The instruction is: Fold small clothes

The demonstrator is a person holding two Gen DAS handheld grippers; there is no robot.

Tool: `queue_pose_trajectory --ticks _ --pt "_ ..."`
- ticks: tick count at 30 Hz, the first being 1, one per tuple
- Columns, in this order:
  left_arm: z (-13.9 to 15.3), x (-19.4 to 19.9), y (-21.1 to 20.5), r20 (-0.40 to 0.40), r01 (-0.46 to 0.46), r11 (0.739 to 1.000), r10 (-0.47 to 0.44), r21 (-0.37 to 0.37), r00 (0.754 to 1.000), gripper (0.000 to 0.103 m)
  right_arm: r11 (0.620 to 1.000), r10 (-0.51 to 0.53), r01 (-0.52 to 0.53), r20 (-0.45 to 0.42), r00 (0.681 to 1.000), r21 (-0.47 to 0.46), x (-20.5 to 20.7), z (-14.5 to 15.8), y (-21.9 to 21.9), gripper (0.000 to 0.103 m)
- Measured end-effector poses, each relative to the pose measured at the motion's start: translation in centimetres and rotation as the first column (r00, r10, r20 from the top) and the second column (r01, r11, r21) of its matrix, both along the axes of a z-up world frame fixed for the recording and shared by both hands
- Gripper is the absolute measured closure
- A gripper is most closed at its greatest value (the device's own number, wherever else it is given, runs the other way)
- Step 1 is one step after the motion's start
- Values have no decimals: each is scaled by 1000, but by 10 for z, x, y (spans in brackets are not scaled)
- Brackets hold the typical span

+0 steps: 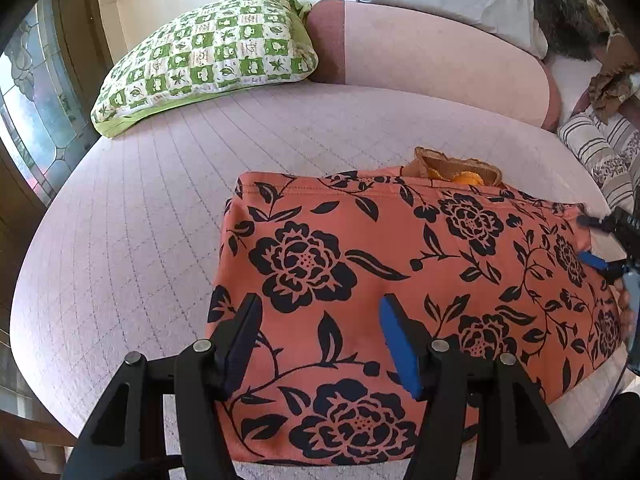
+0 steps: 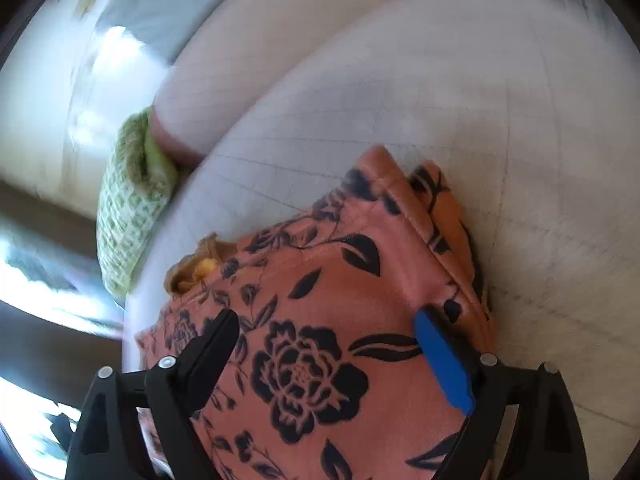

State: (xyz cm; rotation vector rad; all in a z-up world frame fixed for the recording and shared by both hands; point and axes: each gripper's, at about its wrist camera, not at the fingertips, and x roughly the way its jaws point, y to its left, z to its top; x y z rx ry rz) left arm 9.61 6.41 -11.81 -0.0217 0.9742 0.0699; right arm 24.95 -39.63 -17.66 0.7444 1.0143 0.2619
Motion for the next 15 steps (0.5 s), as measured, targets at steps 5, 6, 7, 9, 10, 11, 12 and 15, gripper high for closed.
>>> queue_pose_trajectory --ticks 5,6,7,9,10,11,12,15 --pt "-2 -4 0 2 -5 1000 5 -16 1000 34 1000 3 -4 67 998 25 -38 40 1 12" --pt "-3 -6 -1 5 -1 1000 1 -30 1000 34 999 -20 17 77 997 40 -53 44 -2 12" --pt "-4 -9 -5 10 8 999 -7 -36 1000 34 998 -44 40 75 996 55 -68 44 -5 12" --pt "-6 -11 -12 9 34 999 -33 -37 999 34 994 -78 73 59 995 79 -105 42 -10 12" --pt "-8 -12 -16 9 46 998 -46 -32 999 34 992 -96 90 59 994 83 -129 41 -12 12" --pt "-9 -12 -20 8 54 998 -54 -23 999 34 991 -109 105 55 992 82 -145 38 -13 12" --pt "-10 -12 -24 6 60 998 -60 -18 998 34 989 -135 131 51 990 74 -167 36 -15 12" --pt "-13 -10 -35 6 74 997 -73 -28 997 34 983 -179 178 23 984 38 -190 26 -24 12"
